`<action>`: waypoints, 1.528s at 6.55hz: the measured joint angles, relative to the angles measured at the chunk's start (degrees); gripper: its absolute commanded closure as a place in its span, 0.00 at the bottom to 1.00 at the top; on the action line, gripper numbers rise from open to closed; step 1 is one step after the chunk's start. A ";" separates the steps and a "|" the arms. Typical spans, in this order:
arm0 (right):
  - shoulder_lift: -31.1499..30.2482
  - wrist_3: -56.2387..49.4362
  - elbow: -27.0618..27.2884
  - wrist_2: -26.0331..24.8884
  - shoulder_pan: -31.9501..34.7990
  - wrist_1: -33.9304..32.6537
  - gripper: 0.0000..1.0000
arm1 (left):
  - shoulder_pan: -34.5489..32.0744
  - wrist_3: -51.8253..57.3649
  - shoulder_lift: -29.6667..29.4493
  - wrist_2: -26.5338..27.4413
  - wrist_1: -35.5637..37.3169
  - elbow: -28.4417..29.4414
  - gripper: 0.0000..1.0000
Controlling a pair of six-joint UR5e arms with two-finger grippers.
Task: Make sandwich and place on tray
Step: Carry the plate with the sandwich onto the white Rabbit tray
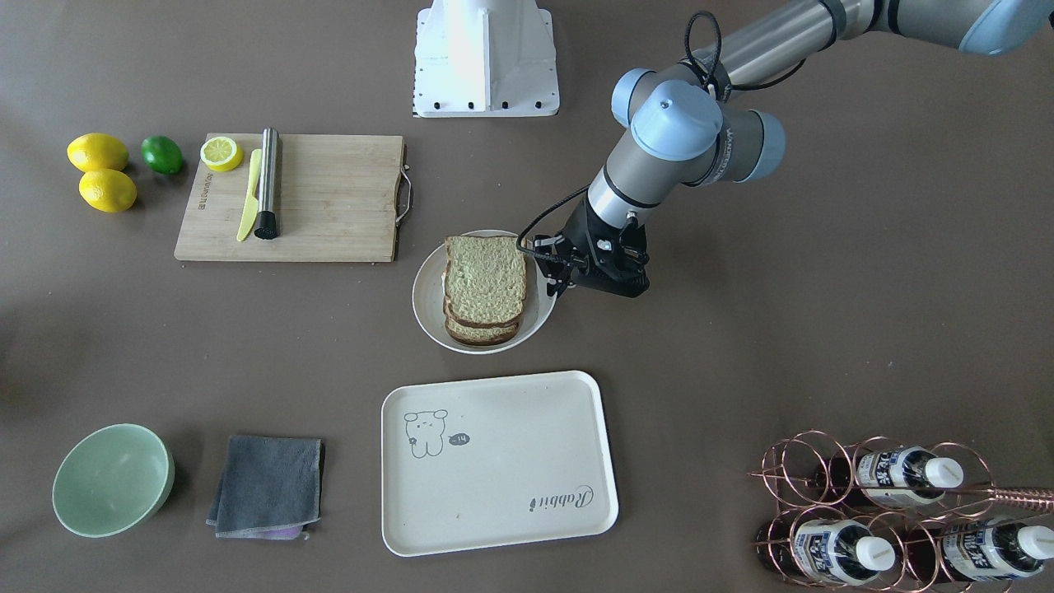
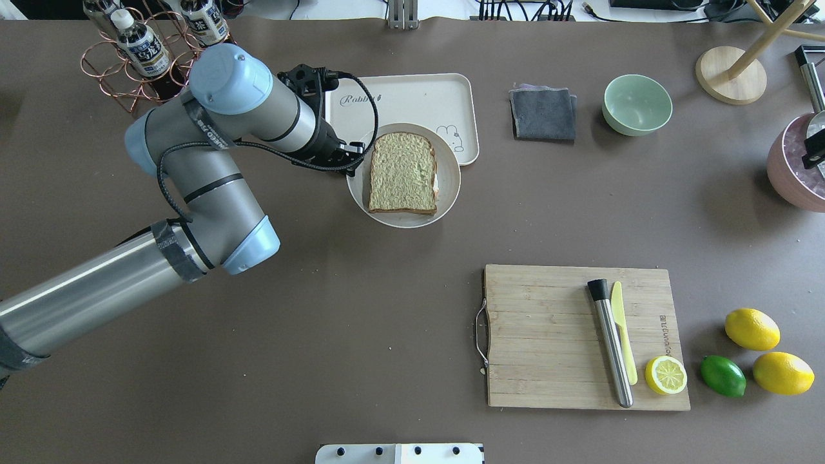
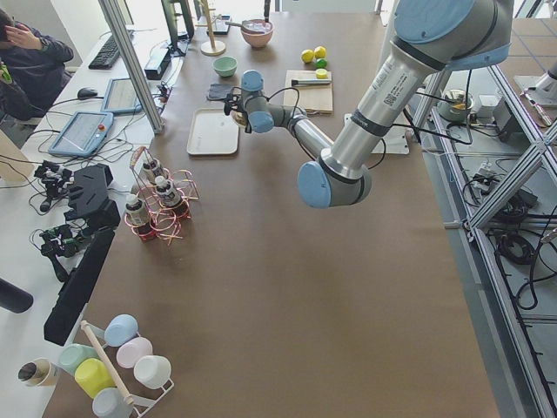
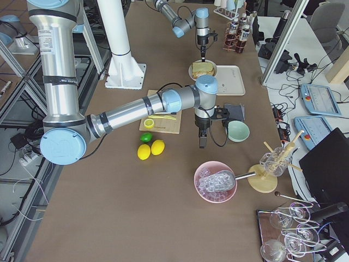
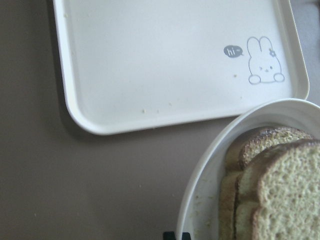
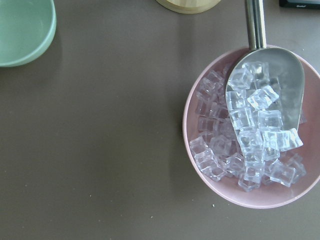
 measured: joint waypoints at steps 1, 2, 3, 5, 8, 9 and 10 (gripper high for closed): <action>-1.60 -3.72 -0.60 0.18 2.09 -0.02 0.00 | -2.00 2.12 -3.24 -0.71 -0.10 5.11 1.00; -2.98 -8.37 -1.66 0.50 4.60 -0.06 0.00 | -3.59 3.97 -6.39 -1.28 -0.62 10.24 1.00; -3.87 -12.27 -2.67 0.68 6.80 -0.08 0.00 | -4.66 5.24 -9.45 -1.77 -2.54 16.13 1.00; -5.79 -17.22 -3.49 0.79 9.71 -0.09 0.00 | -5.72 6.39 -14.76 -1.60 -7.44 27.90 1.00; -7.49 -19.91 -3.65 2.30 11.32 -0.07 0.00 | -5.80 9.40 -16.86 -1.24 -8.92 31.49 0.03; -7.63 -19.99 -3.69 2.46 11.36 -0.05 0.00 | -5.98 11.31 -16.83 -0.98 -9.19 31.36 0.02; -7.82 -20.01 -3.71 2.61 11.38 -0.05 0.00 | -6.36 12.16 -16.49 -0.84 -9.25 30.38 0.02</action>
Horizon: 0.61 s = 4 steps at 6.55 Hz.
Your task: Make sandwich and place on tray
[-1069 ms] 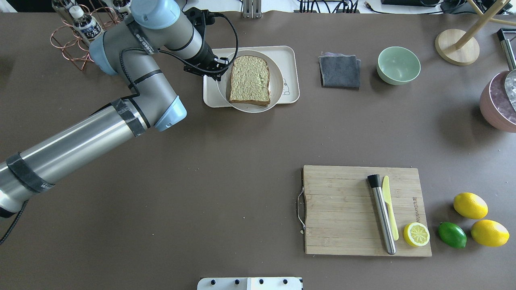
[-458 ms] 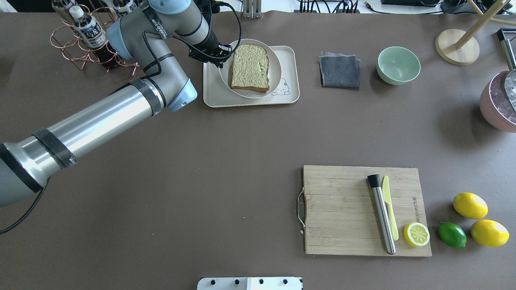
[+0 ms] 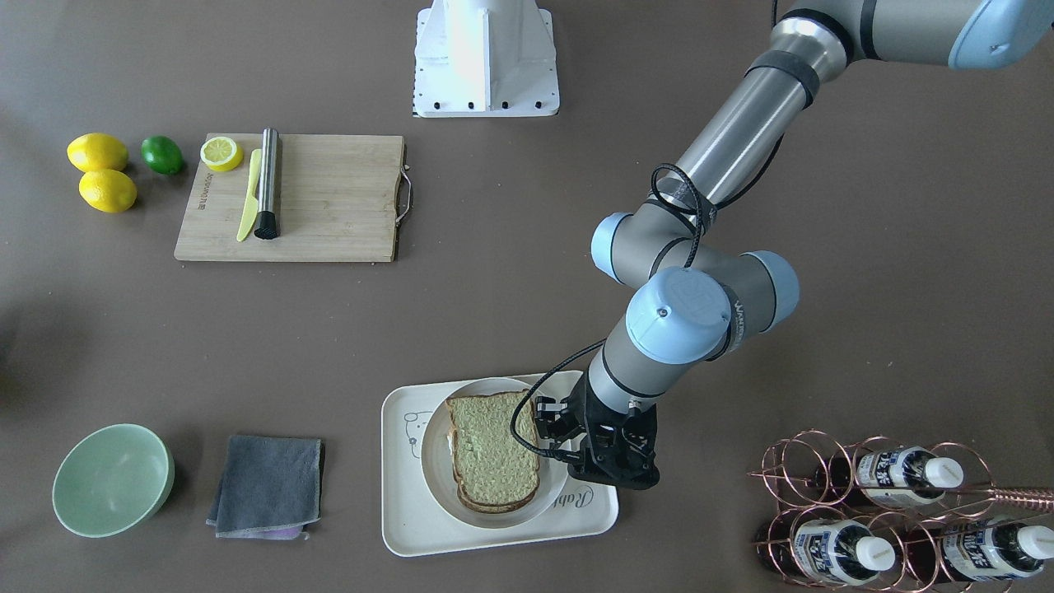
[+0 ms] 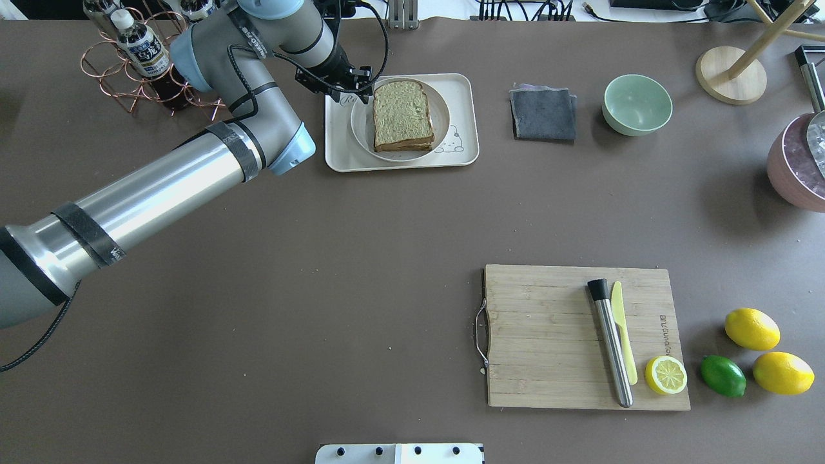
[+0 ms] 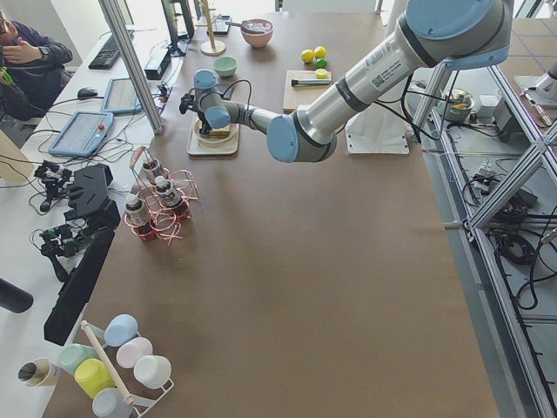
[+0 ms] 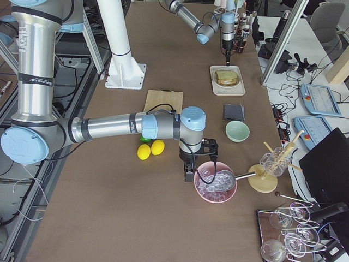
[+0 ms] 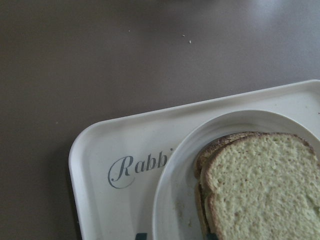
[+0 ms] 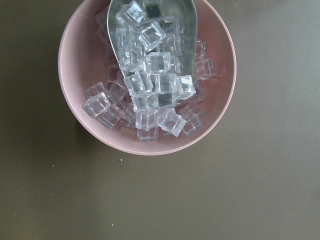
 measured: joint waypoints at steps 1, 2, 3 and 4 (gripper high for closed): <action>-0.29 0.01 0.02 0.04 0.01 0.02 0.00 | -0.41 0.12 1.74 -0.01 0.18 -3.37 0.02; -0.59 0.09 0.06 0.03 0.01 0.06 0.00 | -0.69 -0.01 5.90 -0.18 1.73 -10.54 0.02; -0.87 0.21 0.08 -0.01 0.01 0.08 0.00 | -1.00 -0.01 11.83 -1.26 6.18 -20.97 0.02; -1.01 0.35 0.04 -0.08 0.01 0.07 0.00 | -2.17 0.25 18.41 -3.86 11.68 -32.03 0.02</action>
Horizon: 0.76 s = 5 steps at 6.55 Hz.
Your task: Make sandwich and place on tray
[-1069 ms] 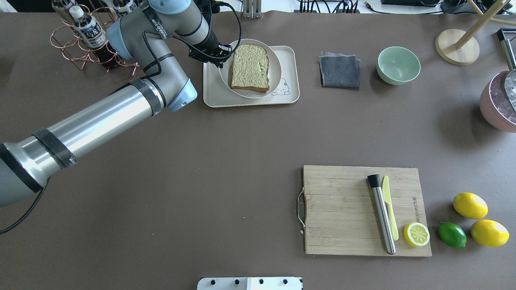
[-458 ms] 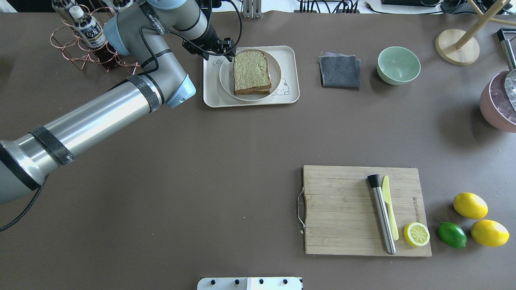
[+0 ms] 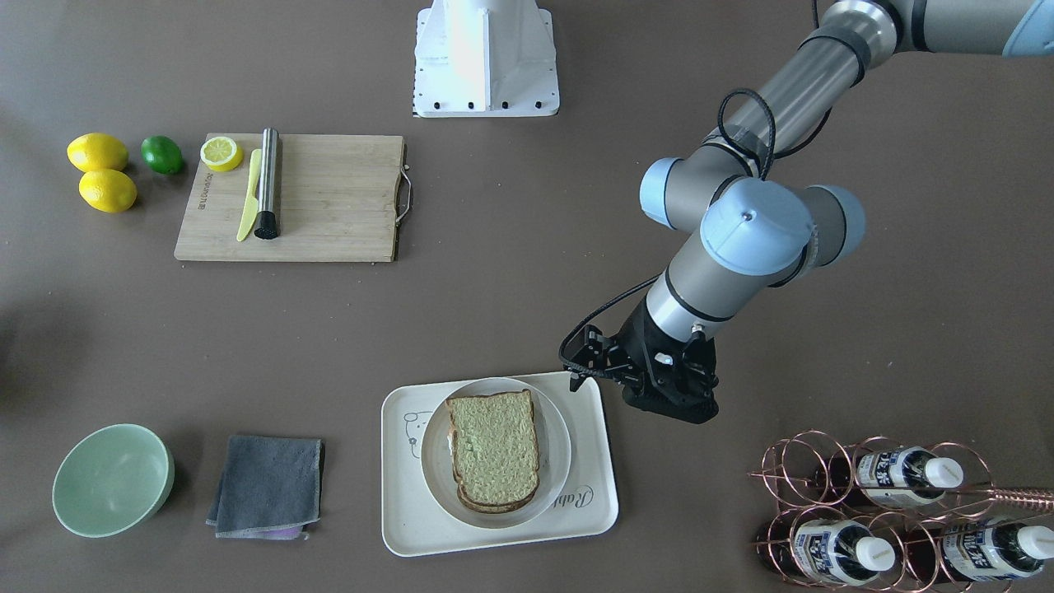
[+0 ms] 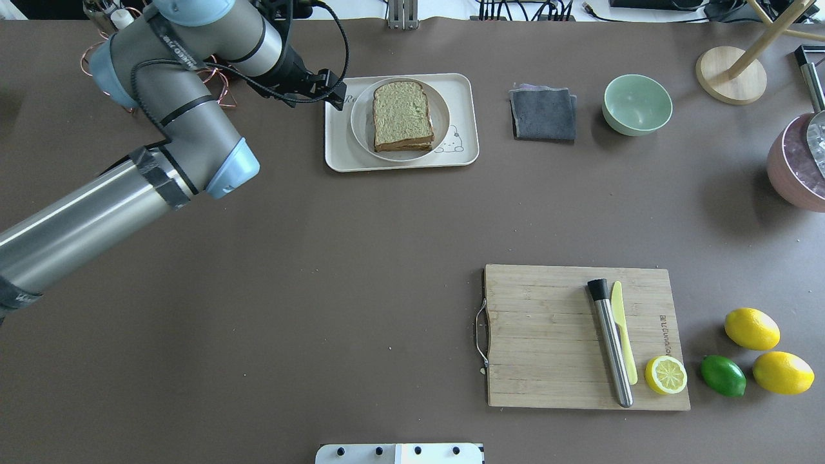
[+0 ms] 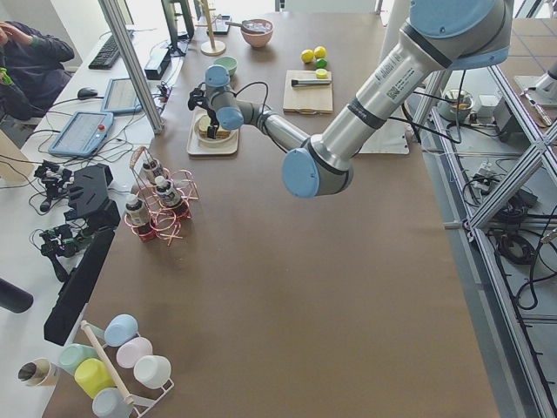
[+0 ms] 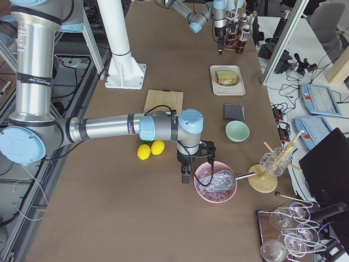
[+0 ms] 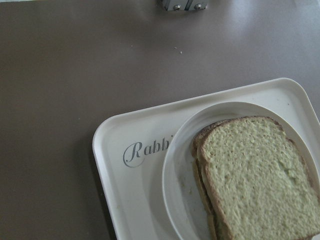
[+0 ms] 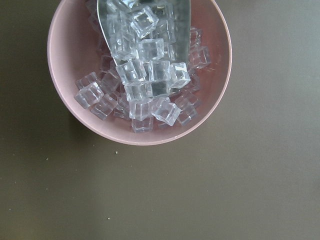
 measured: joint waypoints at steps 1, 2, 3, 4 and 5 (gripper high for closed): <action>-0.01 0.15 -0.23 -0.05 0.00 -0.02 0.00 | -1.95 0.78 6.05 -2.16 3.35 -8.51 0.02; 0.00 0.29 -0.60 -0.08 0.00 -0.02 0.00 | -4.28 3.94 12.21 -3.93 5.23 -14.92 0.02; 0.03 0.38 -0.93 -0.09 0.00 -0.02 0.00 | -7.40 10.25 17.70 -5.86 6.91 -18.84 0.02; 0.05 0.39 -1.28 -0.09 0.00 -0.02 0.00 | -11.97 18.56 22.24 -8.05 8.51 -20.58 0.02; 0.04 0.36 -1.62 -0.09 0.00 -0.02 0.00 | -17.49 28.55 25.99 -10.21 10.53 -20.93 0.02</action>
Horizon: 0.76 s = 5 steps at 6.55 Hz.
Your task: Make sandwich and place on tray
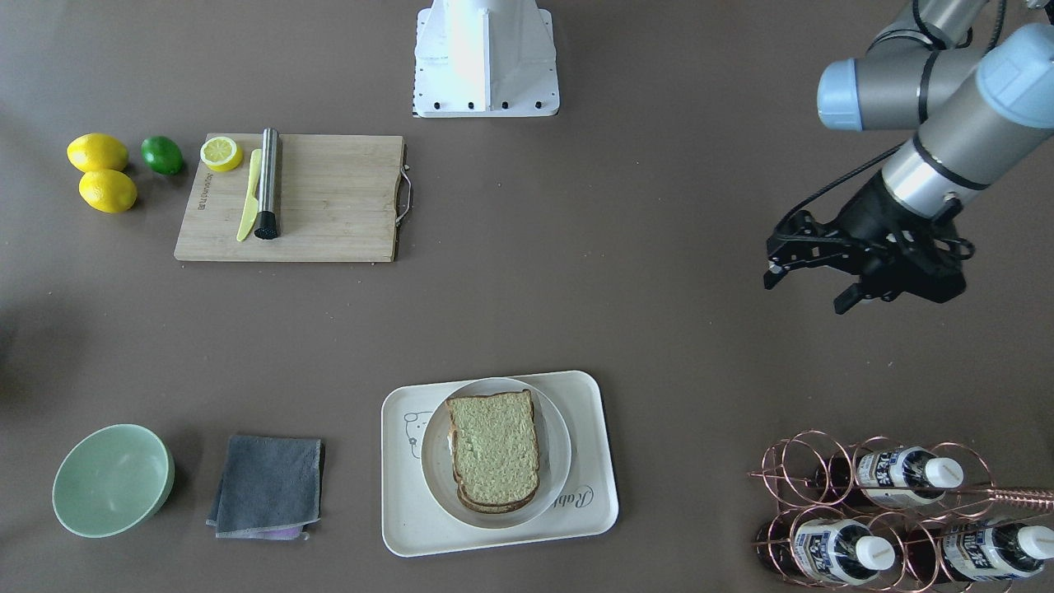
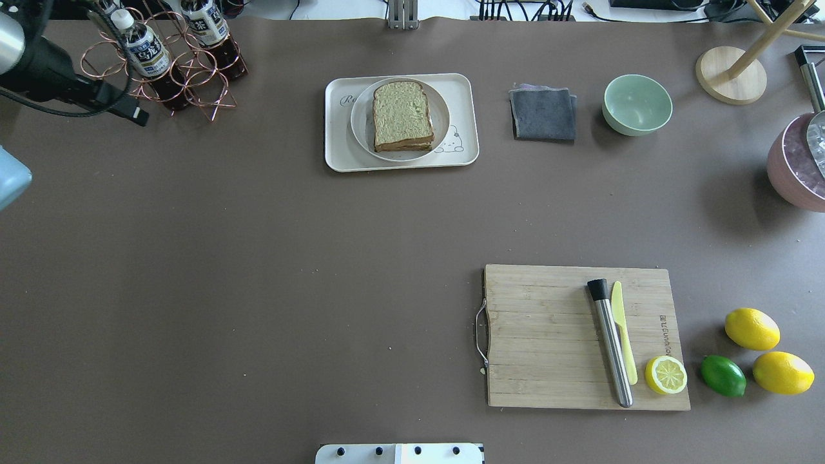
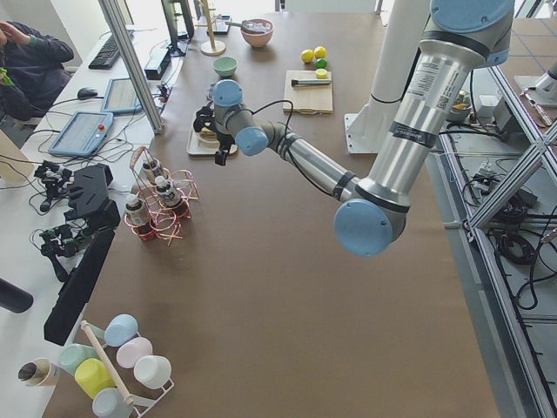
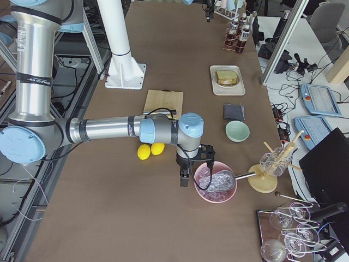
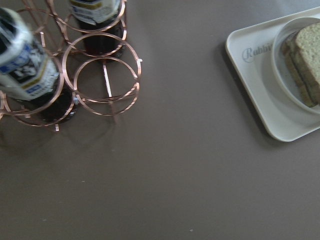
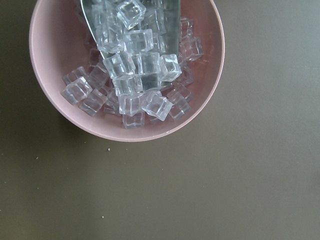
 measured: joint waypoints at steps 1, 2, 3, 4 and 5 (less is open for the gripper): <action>-0.01 0.00 -0.20 0.00 0.03 0.00 0.00 | -5.36 10.33 2.16 -1.29 4.19 -0.02 0.02; -0.02 0.04 -0.27 0.00 0.04 0.00 0.00 | -10.60 21.23 3.02 -1.70 10.64 0.24 0.02; -0.02 0.04 -0.27 0.00 0.03 0.00 0.00 | -15.31 31.20 3.21 -1.70 16.37 1.64 0.02; -0.02 0.00 -0.27 0.00 0.01 0.00 0.00 | -19.74 40.63 3.42 -1.74 19.87 5.22 0.02; -0.02 -0.01 -0.36 0.02 0.02 0.00 0.00 | -23.06 48.00 4.62 -1.73 21.00 9.46 0.02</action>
